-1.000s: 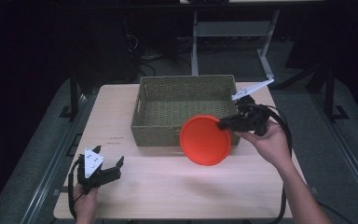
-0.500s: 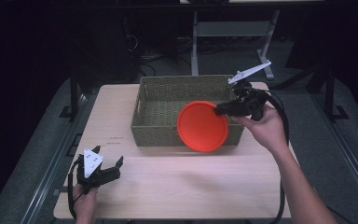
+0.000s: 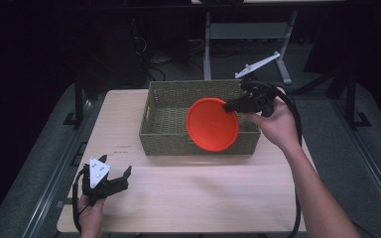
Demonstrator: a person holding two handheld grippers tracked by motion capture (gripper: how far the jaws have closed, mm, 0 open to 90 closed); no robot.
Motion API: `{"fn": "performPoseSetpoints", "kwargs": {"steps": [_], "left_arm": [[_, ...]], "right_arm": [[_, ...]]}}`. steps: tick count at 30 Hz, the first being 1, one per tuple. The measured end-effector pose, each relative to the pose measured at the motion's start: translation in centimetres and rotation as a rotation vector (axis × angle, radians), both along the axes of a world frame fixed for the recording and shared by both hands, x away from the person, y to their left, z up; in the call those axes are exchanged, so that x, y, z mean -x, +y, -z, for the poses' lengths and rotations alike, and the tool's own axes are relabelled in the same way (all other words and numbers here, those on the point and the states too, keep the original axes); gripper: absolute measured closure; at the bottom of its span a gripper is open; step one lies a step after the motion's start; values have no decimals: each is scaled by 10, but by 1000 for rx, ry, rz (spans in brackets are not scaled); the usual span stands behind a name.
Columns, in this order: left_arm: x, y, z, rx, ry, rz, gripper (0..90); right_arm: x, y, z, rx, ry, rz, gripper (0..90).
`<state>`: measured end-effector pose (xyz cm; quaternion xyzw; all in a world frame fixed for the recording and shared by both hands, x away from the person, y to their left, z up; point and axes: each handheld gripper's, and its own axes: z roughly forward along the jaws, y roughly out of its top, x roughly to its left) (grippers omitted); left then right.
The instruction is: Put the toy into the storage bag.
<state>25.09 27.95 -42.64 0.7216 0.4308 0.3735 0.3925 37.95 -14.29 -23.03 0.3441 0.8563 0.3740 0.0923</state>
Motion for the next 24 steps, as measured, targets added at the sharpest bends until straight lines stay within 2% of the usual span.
{"fn": "performPoseSetpoints", "kwargs": {"steps": [10, 12, 15, 20, 24], "left_arm": [[0, 0, 0, 3, 3, -1, 128], [0, 0, 0, 2, -3, 7, 128], [4, -1, 0, -10, -33, 38, 128], [3, -4, 1, -12, -28, 37, 128], [4, -3, 1, -11, -25, 37, 128]], "right_arm": [[-19, -4, -1, -4, 9, 50, 821], [-23, -5, -2, -9, 10, 60, 821], [-26, -6, -2, -17, 8, 73, 822], [-36, -7, 3, -16, 18, 92, 821], [-46, -10, 10, -43, 40, 122, 821]]}}
